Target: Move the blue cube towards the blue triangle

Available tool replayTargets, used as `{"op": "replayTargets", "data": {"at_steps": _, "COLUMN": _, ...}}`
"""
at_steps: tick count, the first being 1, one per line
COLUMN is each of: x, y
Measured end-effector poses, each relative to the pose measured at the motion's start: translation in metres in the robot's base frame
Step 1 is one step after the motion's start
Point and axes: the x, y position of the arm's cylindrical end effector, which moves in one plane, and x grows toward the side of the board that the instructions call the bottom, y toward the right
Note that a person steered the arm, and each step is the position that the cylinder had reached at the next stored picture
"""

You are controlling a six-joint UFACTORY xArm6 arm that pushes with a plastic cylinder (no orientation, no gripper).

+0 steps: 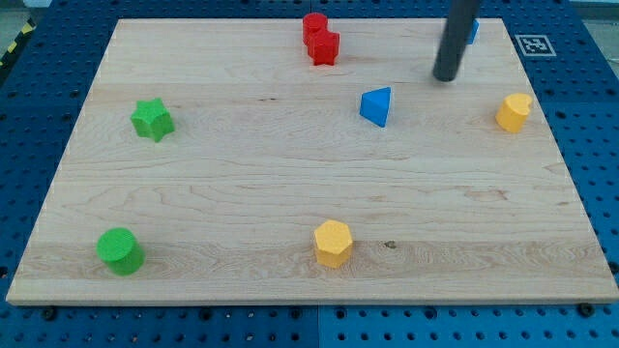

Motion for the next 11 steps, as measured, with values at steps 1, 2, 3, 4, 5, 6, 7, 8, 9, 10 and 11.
{"op": "replayTargets", "data": {"at_steps": 1, "x": -0.019, "y": 0.057}}
{"op": "replayTargets", "data": {"at_steps": 2, "x": -0.071, "y": 0.083}}
{"op": "replayTargets", "data": {"at_steps": 3, "x": -0.117, "y": 0.085}}
{"op": "replayTargets", "data": {"at_steps": 4, "x": -0.124, "y": 0.078}}
{"op": "replayTargets", "data": {"at_steps": 5, "x": -0.124, "y": 0.056}}
{"op": "replayTargets", "data": {"at_steps": 6, "x": -0.116, "y": 0.045}}
{"op": "replayTargets", "data": {"at_steps": 7, "x": -0.101, "y": 0.041}}
{"op": "replayTargets", "data": {"at_steps": 8, "x": -0.091, "y": 0.02}}
{"op": "replayTargets", "data": {"at_steps": 9, "x": -0.091, "y": -0.021}}
{"op": "replayTargets", "data": {"at_steps": 10, "x": -0.091, "y": -0.052}}
{"op": "replayTargets", "data": {"at_steps": 11, "x": -0.09, "y": -0.067}}
